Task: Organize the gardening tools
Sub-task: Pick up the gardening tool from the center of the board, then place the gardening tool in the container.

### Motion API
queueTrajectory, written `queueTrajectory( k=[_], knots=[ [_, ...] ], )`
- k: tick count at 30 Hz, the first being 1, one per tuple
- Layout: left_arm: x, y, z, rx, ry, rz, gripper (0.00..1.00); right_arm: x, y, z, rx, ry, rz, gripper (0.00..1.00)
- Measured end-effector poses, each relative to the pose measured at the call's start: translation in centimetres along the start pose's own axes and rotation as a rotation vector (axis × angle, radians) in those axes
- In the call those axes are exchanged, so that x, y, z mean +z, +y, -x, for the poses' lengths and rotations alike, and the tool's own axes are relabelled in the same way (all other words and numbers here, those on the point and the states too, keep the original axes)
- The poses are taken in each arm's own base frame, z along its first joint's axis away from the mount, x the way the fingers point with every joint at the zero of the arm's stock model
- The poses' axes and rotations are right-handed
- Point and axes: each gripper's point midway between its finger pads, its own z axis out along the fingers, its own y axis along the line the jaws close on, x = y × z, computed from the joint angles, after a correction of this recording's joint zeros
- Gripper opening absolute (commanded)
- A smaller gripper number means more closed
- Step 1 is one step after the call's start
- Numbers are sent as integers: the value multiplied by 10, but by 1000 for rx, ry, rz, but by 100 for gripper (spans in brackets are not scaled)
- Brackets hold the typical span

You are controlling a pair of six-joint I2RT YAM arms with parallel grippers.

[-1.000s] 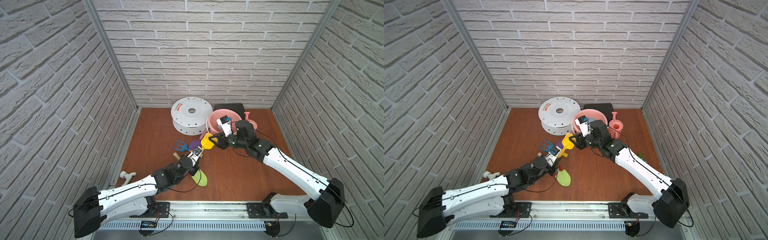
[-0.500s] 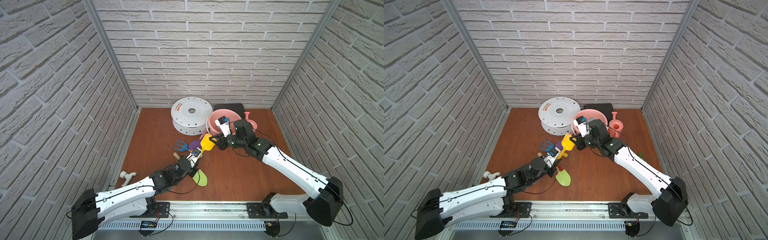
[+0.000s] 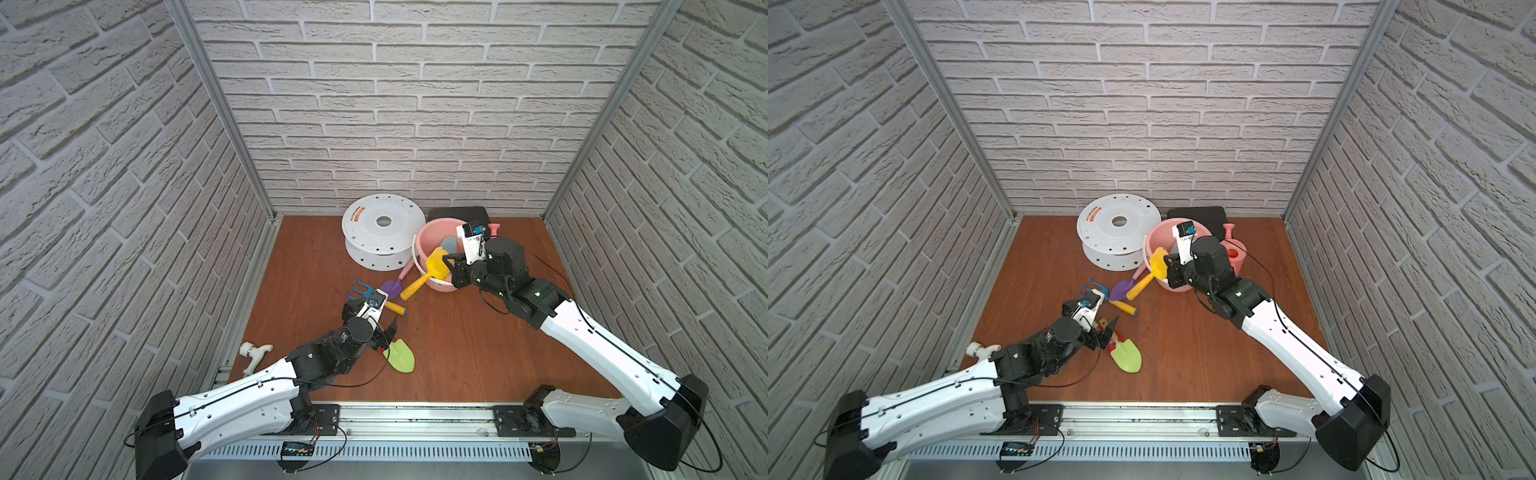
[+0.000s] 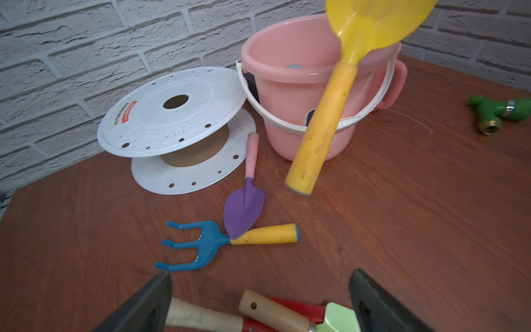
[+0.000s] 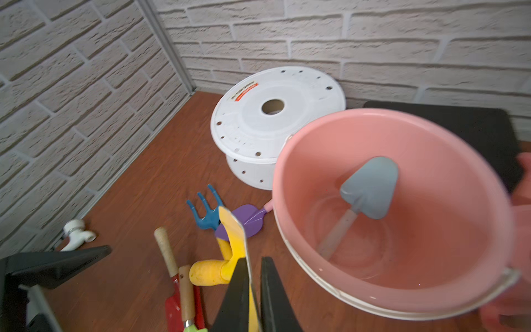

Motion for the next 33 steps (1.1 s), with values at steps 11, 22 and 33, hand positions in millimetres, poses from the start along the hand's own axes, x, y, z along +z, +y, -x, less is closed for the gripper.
queueTrajectory(
  k=[11,22,33],
  knots=[
    [-5,25,0,-80,-5,75,98,18,-48,63,-78,-176,-261,3],
    [-4,27,-5,-85,16,86,98,2,-89,82,-43,-251,-378,3],
    [-3,28,-7,-91,21,91,98,-51,-103,104,-39,-387,-477,3]
  ],
)
